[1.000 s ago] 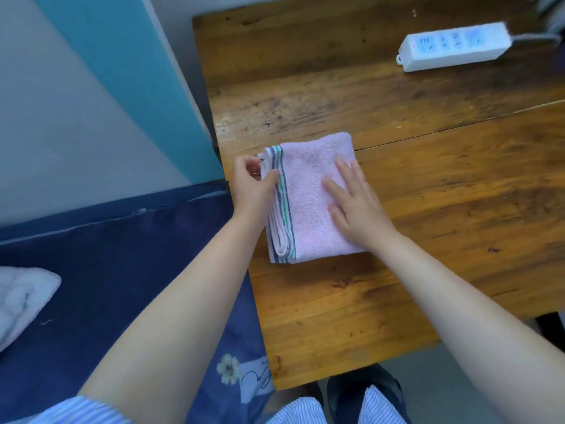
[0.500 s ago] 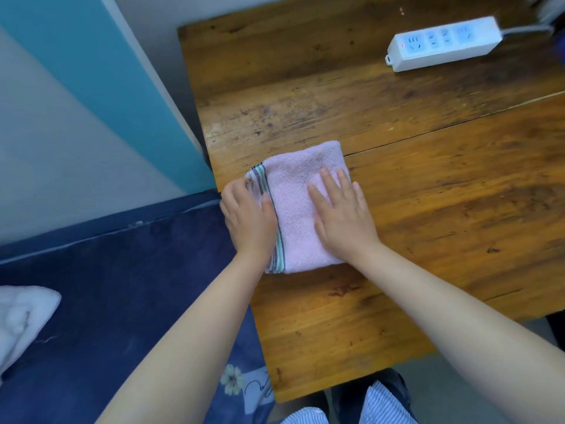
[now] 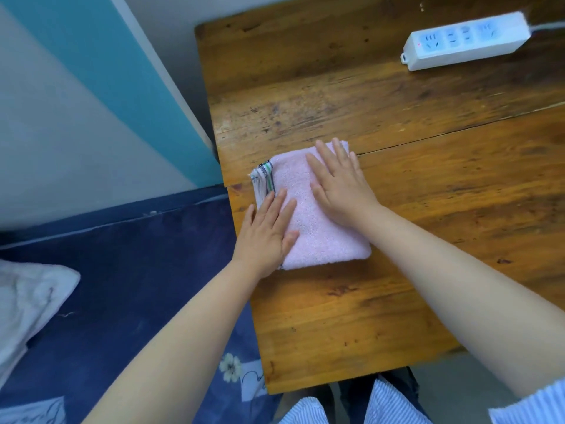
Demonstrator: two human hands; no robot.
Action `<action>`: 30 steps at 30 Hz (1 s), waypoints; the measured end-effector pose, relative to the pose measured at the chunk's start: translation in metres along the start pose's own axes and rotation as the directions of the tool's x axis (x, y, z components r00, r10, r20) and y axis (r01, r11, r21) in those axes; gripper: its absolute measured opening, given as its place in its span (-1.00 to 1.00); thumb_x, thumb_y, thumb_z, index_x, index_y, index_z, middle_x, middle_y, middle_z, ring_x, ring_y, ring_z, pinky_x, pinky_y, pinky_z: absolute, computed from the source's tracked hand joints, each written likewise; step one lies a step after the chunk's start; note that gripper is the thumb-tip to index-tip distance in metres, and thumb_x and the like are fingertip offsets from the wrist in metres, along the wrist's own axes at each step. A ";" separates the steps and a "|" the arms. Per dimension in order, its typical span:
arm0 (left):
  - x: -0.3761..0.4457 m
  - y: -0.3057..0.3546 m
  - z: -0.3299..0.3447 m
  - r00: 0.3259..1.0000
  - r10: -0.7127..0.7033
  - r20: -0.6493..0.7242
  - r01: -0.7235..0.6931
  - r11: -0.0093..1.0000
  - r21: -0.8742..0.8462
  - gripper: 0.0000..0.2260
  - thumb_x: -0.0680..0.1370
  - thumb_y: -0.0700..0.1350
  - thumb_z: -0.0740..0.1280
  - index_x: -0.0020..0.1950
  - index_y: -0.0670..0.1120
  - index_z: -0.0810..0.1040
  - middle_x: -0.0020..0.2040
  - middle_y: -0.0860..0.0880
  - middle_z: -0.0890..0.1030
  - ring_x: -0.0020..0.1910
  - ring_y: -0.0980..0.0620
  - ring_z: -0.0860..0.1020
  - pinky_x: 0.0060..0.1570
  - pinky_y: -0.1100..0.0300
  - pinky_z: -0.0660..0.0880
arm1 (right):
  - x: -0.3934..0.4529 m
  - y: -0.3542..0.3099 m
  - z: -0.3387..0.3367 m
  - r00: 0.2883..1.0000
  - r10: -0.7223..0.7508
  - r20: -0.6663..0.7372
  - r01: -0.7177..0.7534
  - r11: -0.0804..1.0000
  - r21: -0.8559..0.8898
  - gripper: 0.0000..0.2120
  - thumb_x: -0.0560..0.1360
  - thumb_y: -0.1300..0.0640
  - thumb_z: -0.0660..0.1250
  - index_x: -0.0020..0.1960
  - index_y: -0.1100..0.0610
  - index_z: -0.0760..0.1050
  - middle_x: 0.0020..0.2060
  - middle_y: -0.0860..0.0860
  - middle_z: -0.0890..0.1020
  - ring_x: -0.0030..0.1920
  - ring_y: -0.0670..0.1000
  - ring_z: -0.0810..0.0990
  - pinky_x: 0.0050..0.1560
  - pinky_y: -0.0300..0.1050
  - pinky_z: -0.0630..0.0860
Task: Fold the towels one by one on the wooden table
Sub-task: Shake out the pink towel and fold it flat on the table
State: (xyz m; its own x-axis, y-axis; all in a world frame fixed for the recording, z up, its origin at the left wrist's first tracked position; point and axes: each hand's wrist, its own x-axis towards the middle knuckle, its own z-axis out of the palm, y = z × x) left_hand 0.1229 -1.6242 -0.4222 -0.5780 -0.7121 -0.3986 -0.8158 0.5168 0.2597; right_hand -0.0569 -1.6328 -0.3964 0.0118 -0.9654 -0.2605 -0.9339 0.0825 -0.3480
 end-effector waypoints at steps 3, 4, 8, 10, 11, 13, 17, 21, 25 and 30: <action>-0.010 0.008 -0.016 0.998 -0.007 -0.061 0.007 1.000 0.002 -0.51 0.60 0.02 0.10 0.49 -0.10 0.12 0.53 -0.07 0.07 0.51 -0.06 0.06 0.44 -0.08 0.00 | -0.042 0.001 -0.011 0.953 -0.243 -0.181 0.219 0.965 -0.141 -0.61 0.48 0.12 0.13 0.21 0.28 0.47 0.29 0.26 0.45 0.34 0.26 0.37 0.32 0.27 0.25; -0.015 0.013 -0.022 0.985 0.041 -0.167 -0.042 0.999 0.000 -0.57 0.57 -0.03 0.19 0.39 -0.18 0.34 0.44 -0.17 0.32 0.43 -0.15 0.28 0.37 -0.12 0.19 | -0.059 0.007 -0.010 0.912 -0.332 -0.241 0.291 0.938 -0.191 -0.65 0.43 0.12 0.16 0.06 0.29 0.56 0.14 0.26 0.57 0.21 0.28 0.51 0.19 0.27 0.39; -0.035 0.035 -0.017 0.860 0.216 -0.462 -0.218 0.975 0.049 -0.72 0.47 -0.11 0.21 -0.07 -0.27 0.62 -0.05 -0.20 0.65 -0.04 -0.15 0.61 -0.03 0.11 0.40 | -0.107 0.033 -0.001 0.868 -0.487 -0.094 0.454 0.856 -0.246 -0.54 0.19 0.10 0.53 0.02 0.28 0.60 0.02 0.22 0.64 0.05 0.26 0.62 0.02 0.20 0.53; -0.042 0.043 -0.012 0.894 0.215 -0.393 -0.197 0.977 0.088 -0.72 0.44 -0.07 0.27 -0.06 -0.26 0.62 -0.07 -0.17 0.65 -0.07 -0.13 0.61 -0.09 0.10 0.46 | -0.106 0.042 0.005 0.892 -0.452 -0.005 0.439 0.868 -0.231 -0.40 0.07 0.16 0.59 0.08 0.31 0.58 0.07 0.22 0.63 0.05 0.25 0.62 -0.05 0.17 0.56; -0.044 0.049 -0.007 0.929 0.186 -0.320 -0.154 0.980 0.122 -0.68 0.39 -0.04 0.37 -0.02 -0.26 0.61 -0.04 -0.18 0.65 -0.06 -0.14 0.63 -0.11 0.13 0.53 | -0.104 0.045 0.007 0.882 -0.472 -0.011 0.456 0.858 -0.238 -0.43 0.08 0.24 0.58 0.07 0.32 0.57 0.06 0.22 0.63 0.04 0.25 0.62 -0.07 0.15 0.58; -0.047 0.061 -0.002 0.984 0.071 -0.166 -0.044 0.986 0.163 -0.46 0.20 -0.03 0.56 0.07 -0.30 0.59 0.03 -0.22 0.63 0.00 -0.19 0.63 -0.11 0.05 0.58 | -0.096 0.051 0.009 0.810 -0.578 -0.100 0.541 0.803 -0.250 -0.66 0.25 0.36 0.46 0.03 0.32 0.60 0.00 0.21 0.66 -0.01 0.22 0.65 -0.10 0.07 0.61; -0.046 0.073 0.006 0.985 -0.104 -0.140 0.114 0.991 0.064 -0.33 0.20 -0.13 0.56 0.23 -0.34 0.47 0.22 -0.29 0.52 0.20 -0.25 0.52 0.11 -0.05 0.49 | -0.078 0.047 0.001 0.726 -0.670 -0.156 0.607 0.731 -0.312 -0.55 0.56 0.34 -0.03 -0.12 0.31 0.64 -0.16 0.19 0.70 -0.15 0.14 0.69 -0.21 -0.08 0.63; -0.042 0.080 0.010 0.957 -0.244 -0.155 0.245 0.969 -0.016 -0.38 0.47 -0.14 0.30 0.48 -0.18 0.12 0.49 -0.11 0.17 0.47 -0.05 0.16 0.40 0.12 0.13 | -0.072 0.034 -0.019 0.801 -0.598 -0.009 0.582 0.783 -0.218 -0.76 0.29 0.37 0.18 -0.15 0.36 0.59 -0.19 0.22 0.67 -0.15 0.18 0.66 -0.33 -0.14 0.59; -0.039 0.094 0.003 0.888 -0.379 -0.261 0.372 0.925 -0.076 -0.46 0.45 -0.31 0.24 0.43 -0.12 0.24 0.36 -0.11 0.38 0.33 -0.10 0.35 0.24 0.11 0.27 | -0.066 0.042 -0.036 0.867 -0.479 0.136 0.480 0.877 0.026 -0.71 0.41 0.32 0.19 0.12 0.35 0.42 0.10 0.25 0.53 0.15 0.18 0.45 0.05 0.02 0.40; -0.054 0.118 -0.023 0.869 -0.364 -0.335 0.391 0.920 0.013 -0.60 0.33 -0.44 0.24 0.09 -0.10 0.45 -0.02 -0.08 0.54 -0.02 -0.12 0.48 -0.09 0.15 0.27 | -0.071 0.054 -0.077 0.858 -0.467 0.215 0.442 0.884 0.153 -0.92 0.41 0.31 0.17 -0.21 0.19 0.29 -0.28 0.09 0.44 -0.16 0.11 0.40 -0.21 -0.07 0.27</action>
State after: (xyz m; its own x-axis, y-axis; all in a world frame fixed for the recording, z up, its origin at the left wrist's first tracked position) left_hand 0.0575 -1.5354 -0.3502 -0.2122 -0.9662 -0.1462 -0.9764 0.2036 0.0719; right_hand -0.1360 -1.5787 -0.3277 0.5226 -0.8136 -0.2548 -0.7655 -0.3163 -0.5603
